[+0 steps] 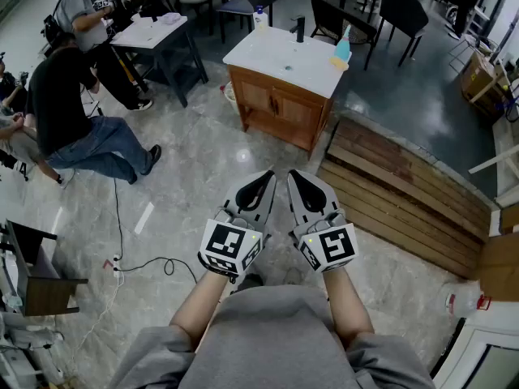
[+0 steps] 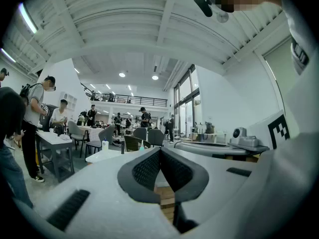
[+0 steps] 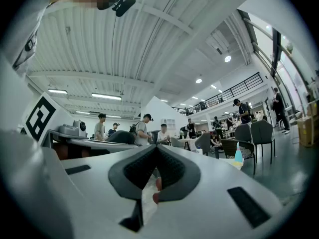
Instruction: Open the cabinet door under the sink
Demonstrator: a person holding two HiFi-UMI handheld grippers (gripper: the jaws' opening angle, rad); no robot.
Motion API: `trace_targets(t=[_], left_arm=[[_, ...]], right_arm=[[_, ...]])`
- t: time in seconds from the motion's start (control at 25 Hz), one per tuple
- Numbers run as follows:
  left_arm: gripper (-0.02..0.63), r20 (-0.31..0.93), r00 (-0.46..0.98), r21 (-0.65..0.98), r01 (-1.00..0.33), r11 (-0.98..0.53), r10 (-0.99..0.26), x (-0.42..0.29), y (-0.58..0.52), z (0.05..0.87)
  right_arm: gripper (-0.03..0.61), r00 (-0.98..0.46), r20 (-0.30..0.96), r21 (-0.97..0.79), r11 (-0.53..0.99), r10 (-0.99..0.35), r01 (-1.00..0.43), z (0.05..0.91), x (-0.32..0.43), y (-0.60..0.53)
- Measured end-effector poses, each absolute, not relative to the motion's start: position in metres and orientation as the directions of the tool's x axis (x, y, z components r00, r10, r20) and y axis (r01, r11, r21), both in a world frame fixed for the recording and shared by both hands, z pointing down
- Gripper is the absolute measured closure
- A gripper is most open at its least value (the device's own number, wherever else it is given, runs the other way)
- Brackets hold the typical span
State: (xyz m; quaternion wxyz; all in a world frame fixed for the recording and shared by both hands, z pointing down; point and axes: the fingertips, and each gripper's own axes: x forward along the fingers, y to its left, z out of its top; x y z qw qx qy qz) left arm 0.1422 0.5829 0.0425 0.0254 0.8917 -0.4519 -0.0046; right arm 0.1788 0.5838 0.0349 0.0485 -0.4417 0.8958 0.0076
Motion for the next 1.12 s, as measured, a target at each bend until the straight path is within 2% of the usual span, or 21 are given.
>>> trace_targets(t=[0.52,0.88,1.12], left_arm=[[0.606,0.018,0.601,0.072,-0.798,-0.599,-0.799,0.082,0.561,0.060],[0.606,0.032,0.635,0.100,-0.771,-0.629,-0.772,0.028,0.540,0.075],[0.606,0.054,0.650,0.137,-0.757,-0.639,-0.758,0.022,0.523,0.086]], right_arm=[[0.569,-0.611,-0.075,-0.049,0.615,-0.788,-0.787,0.052,0.119,0.564],[0.569,-0.534,-0.033,-0.053,0.535,-0.845,-0.843,0.066,0.078,0.543],[0.569,-0.504,0.004,-0.063,0.503,-0.864,-0.862,0.079,0.074,0.529]])
